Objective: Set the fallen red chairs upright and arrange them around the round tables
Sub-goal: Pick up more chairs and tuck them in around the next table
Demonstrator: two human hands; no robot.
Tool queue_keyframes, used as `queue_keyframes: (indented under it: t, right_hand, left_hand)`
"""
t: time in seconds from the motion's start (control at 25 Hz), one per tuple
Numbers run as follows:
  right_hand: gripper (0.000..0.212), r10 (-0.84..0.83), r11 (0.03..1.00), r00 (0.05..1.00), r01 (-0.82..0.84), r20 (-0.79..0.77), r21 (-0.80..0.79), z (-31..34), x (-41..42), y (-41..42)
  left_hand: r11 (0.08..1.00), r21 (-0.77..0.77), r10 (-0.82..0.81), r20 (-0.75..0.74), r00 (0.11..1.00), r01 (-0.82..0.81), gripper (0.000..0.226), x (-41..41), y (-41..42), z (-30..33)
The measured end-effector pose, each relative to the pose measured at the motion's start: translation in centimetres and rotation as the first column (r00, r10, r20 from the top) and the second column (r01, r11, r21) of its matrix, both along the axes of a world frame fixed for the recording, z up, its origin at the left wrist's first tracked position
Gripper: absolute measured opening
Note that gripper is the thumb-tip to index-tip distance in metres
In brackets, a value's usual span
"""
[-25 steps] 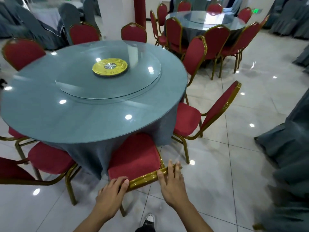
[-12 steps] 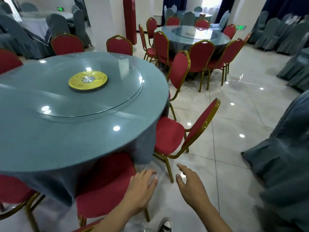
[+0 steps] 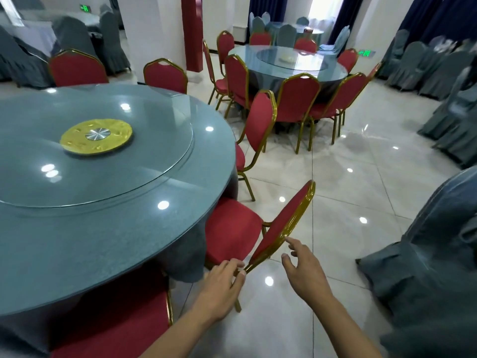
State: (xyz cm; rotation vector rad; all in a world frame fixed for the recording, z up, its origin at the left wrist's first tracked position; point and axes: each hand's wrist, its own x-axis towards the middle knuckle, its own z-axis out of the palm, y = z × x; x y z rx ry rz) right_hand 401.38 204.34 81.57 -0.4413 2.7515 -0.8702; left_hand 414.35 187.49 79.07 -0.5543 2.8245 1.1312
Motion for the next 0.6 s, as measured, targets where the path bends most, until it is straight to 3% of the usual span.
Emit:
queue_keyframes:
  t: [0.36, 0.6]
  right_hand:
    - [0.060, 0.133, 0.991, 0.991, -0.133, -0.025, -0.006, -3.3, -20.4, 1.9]
    - [0.068, 0.284, 0.958, 0.959, -0.285, 0.024, 0.034, -6.2, -34.7, 3.9]
  left_hand:
    - [0.984, 0.035, 0.176, 0.025, 0.984, -0.177, 0.031, -16.6, 4.0, -3.1]
    - [0.918, 0.132, 0.364, 0.099, 0.926, -0.375, 0.079, -26.2, 9.4, -5.7]
